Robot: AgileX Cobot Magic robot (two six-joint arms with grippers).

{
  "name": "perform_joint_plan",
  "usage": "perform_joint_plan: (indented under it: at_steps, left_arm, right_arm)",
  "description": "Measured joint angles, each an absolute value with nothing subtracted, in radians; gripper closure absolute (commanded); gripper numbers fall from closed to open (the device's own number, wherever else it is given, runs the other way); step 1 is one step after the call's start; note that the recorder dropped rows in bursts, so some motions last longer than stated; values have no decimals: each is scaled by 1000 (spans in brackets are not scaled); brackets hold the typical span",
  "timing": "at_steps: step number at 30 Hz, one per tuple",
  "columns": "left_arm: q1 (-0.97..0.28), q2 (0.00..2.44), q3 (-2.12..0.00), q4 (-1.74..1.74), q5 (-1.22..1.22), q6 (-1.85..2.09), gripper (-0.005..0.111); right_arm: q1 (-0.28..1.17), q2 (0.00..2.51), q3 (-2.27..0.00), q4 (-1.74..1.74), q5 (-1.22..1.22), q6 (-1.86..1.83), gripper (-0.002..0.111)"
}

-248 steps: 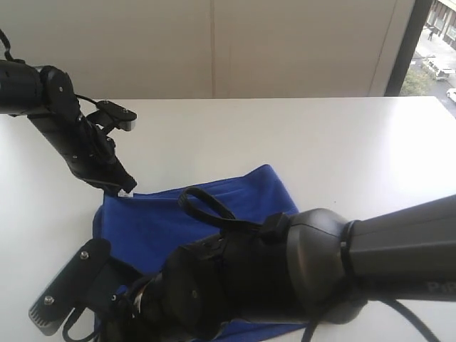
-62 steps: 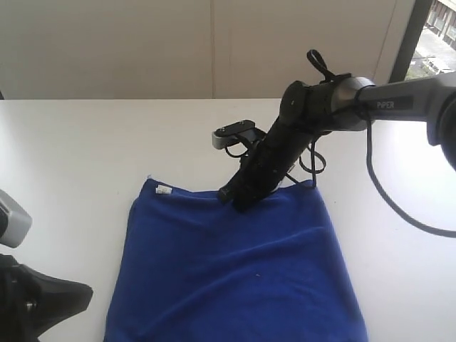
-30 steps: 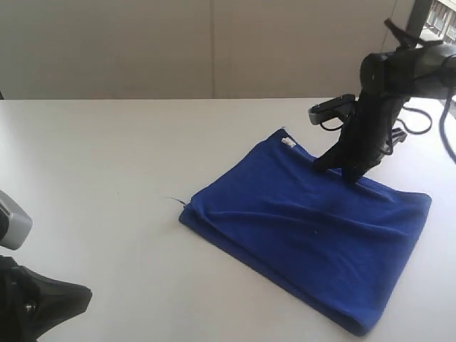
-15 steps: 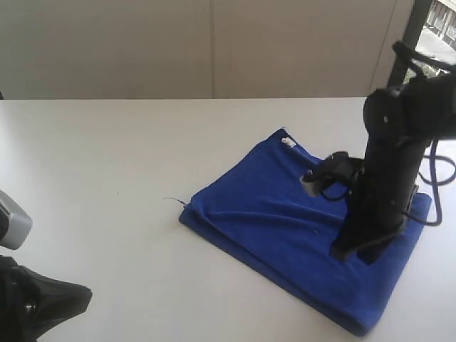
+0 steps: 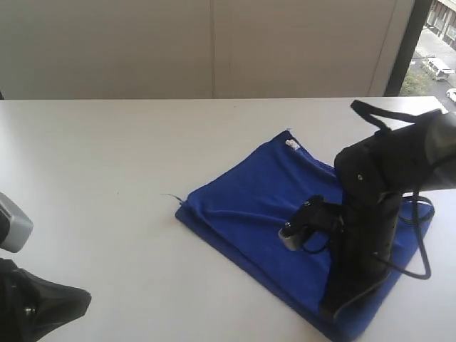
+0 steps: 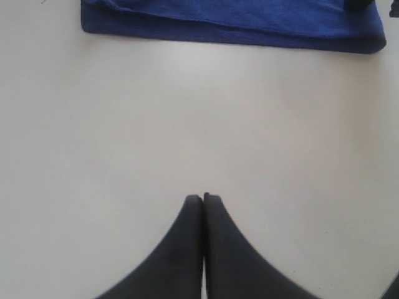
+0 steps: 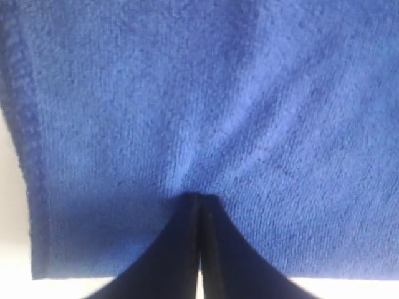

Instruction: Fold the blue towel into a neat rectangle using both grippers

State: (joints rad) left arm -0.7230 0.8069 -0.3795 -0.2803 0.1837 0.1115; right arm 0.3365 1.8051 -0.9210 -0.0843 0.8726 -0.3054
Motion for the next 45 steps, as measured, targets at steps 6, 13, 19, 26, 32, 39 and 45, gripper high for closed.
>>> perform_joint_plan:
  at_steps: [6, 13, 19, 26, 32, 39, 45]
  left_arm:
    - [-723, 807, -380, -280, 185, 112, 107]
    - [-723, 807, -380, -280, 191, 112, 107]
    - [-723, 807, -380, -280, 225, 112, 107]
    - [-723, 814, -380, -273, 142, 105, 107]
    - [-723, 988, -468, -257, 78, 99, 107]
    - [-570, 1411, -907, -182, 294, 183, 107]
    - [-270, 1794, -1345, -625, 686, 621, 107]
  right_arm:
    - [512, 1798, -920, -20, 843, -296, 108]
    - [704, 1861, -1012, 127, 781, -288, 108]
    - [764, 1969, -1230, 175, 811, -288, 108]
    - [743, 1833, -1286, -23, 906, -288, 108]
    - [558, 1711, -1286, -46, 908, -288, 108]
    - [296, 1621, -1255, 111, 943, -413, 108]
    - [217, 1547, -1114, 177, 872, -436, 108]
